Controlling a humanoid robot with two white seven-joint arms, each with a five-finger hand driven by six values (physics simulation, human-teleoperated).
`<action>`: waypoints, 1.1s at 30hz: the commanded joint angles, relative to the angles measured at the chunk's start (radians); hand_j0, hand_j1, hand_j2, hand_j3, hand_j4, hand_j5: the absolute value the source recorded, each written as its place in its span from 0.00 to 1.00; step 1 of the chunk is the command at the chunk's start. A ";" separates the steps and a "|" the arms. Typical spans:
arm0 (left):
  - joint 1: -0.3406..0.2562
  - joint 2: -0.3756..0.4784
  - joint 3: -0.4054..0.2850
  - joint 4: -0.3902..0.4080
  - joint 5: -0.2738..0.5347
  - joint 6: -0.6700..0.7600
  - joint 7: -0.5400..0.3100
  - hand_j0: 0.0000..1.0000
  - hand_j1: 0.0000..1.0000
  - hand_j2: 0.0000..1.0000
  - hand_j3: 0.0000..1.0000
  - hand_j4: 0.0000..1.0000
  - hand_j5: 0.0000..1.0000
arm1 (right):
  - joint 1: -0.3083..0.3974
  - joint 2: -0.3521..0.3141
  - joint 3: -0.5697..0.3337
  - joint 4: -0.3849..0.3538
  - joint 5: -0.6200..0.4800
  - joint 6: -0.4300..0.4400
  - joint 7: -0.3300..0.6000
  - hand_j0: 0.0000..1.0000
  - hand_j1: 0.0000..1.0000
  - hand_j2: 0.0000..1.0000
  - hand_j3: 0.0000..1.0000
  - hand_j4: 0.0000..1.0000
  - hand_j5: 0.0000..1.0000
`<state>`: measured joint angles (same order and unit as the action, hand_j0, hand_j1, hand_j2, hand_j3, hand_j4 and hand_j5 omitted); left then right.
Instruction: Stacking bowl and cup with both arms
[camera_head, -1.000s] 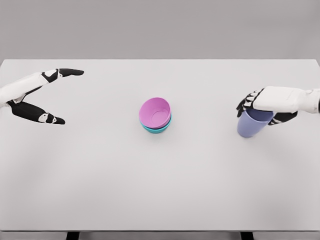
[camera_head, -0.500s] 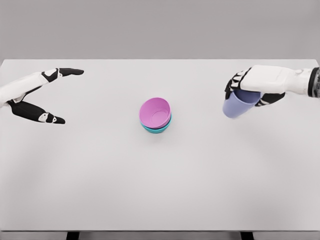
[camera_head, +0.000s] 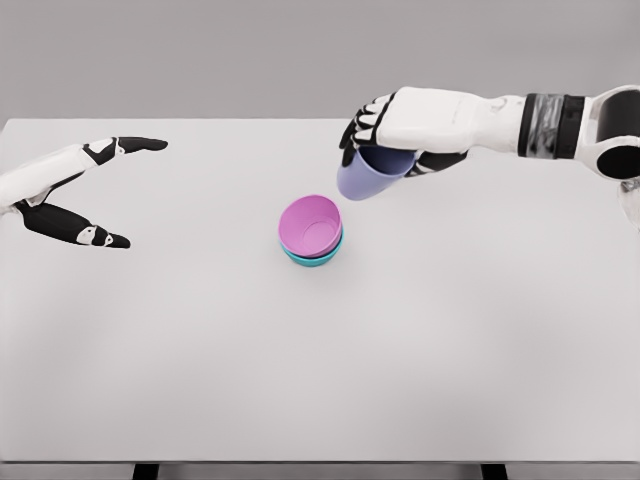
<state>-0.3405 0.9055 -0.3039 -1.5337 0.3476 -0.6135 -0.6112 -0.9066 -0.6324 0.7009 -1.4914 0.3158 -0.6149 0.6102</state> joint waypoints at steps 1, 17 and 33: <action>0.000 0.001 0.000 0.000 0.008 0.003 0.000 1.00 1.00 1.00 1.00 1.00 1.00 | 0.000 0.056 0.000 -0.003 -0.006 0.004 0.001 0.56 0.56 0.56 0.56 0.56 0.56; 0.000 0.001 -0.001 0.000 0.008 0.003 0.000 1.00 1.00 1.00 1.00 1.00 1.00 | 0.011 0.157 0.063 0.036 0.063 0.004 0.001 0.57 0.57 0.57 0.57 0.57 0.57; 0.000 0.001 -0.001 -0.002 0.008 0.003 0.000 1.00 1.00 1.00 1.00 1.00 1.00 | 0.014 0.157 0.109 0.086 0.066 0.004 0.001 0.58 0.58 0.58 0.58 0.58 0.58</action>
<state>-0.3405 0.9055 -0.3053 -1.5357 0.3482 -0.6135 -0.6112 -0.8928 -0.4751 0.8088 -1.4199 0.3881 -0.6141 0.6100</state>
